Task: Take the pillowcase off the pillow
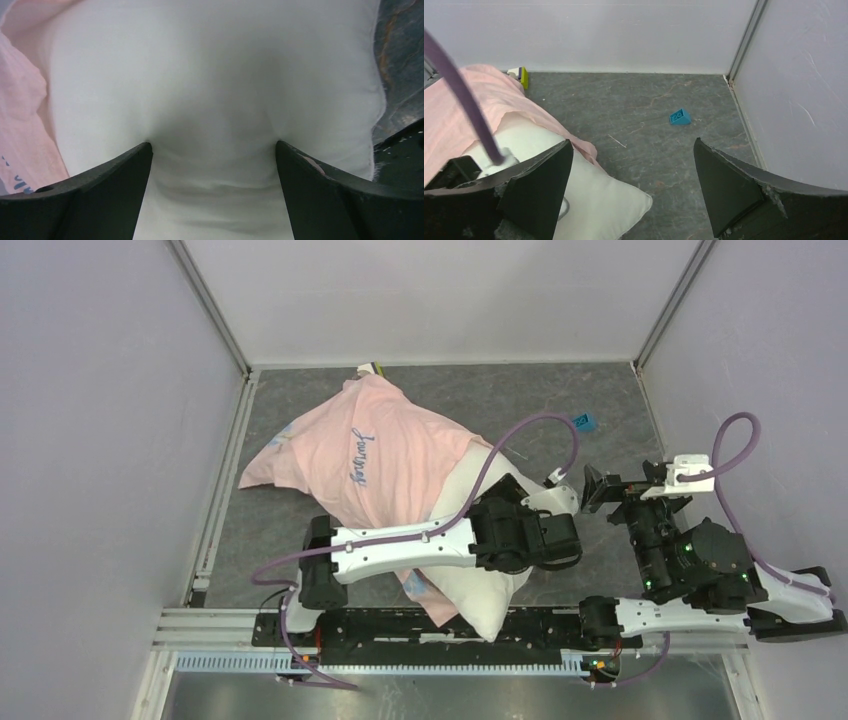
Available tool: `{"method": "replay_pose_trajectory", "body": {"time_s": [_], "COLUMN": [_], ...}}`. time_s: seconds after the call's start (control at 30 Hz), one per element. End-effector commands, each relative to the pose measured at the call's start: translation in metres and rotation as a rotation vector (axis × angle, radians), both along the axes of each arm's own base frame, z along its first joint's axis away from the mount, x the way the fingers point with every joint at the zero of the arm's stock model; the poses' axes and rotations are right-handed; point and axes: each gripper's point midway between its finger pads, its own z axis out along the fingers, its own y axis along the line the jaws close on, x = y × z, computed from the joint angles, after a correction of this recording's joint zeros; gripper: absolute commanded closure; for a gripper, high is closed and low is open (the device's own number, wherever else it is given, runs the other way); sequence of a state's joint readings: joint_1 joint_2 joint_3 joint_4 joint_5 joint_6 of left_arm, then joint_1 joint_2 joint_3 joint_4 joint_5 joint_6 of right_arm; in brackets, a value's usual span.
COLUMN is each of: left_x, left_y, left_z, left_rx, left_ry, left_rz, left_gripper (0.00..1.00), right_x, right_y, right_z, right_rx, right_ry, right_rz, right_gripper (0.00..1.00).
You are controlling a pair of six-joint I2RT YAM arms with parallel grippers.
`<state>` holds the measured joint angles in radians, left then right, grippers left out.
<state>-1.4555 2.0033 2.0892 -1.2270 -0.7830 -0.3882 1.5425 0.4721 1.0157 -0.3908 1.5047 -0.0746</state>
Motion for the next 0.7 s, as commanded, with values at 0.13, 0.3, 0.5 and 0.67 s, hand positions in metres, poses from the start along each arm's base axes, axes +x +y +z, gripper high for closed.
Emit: {"method": "replay_pose_trajectory", "body": {"time_s": [0.13,0.3,0.5,0.67], "left_x": [-0.002,0.015,0.036,0.053], "left_y": [0.047,0.087,0.125,0.158], "left_z": [-0.046,-0.058,-0.025,0.028], "left_rx": [0.073,0.156,0.088,-0.035], "left_ry": [0.091,0.056,-0.05,-0.067], "left_rz": [0.041,0.147,0.256,0.288], "left_gripper": [0.0,0.27,0.98,0.98], "right_x": [0.0,0.0,0.0,0.0], "right_y": [-0.02,-0.032,-0.012,0.028], "right_z": [0.015,0.023,0.029,0.03], "right_rx": [0.076,0.128,0.08,-0.066], "right_ry": [-0.003,-0.01,-0.025,-0.045], "right_rz": [-0.023,-0.021,0.009,0.059], "right_gripper": [0.02,0.02,0.02,0.02]}}
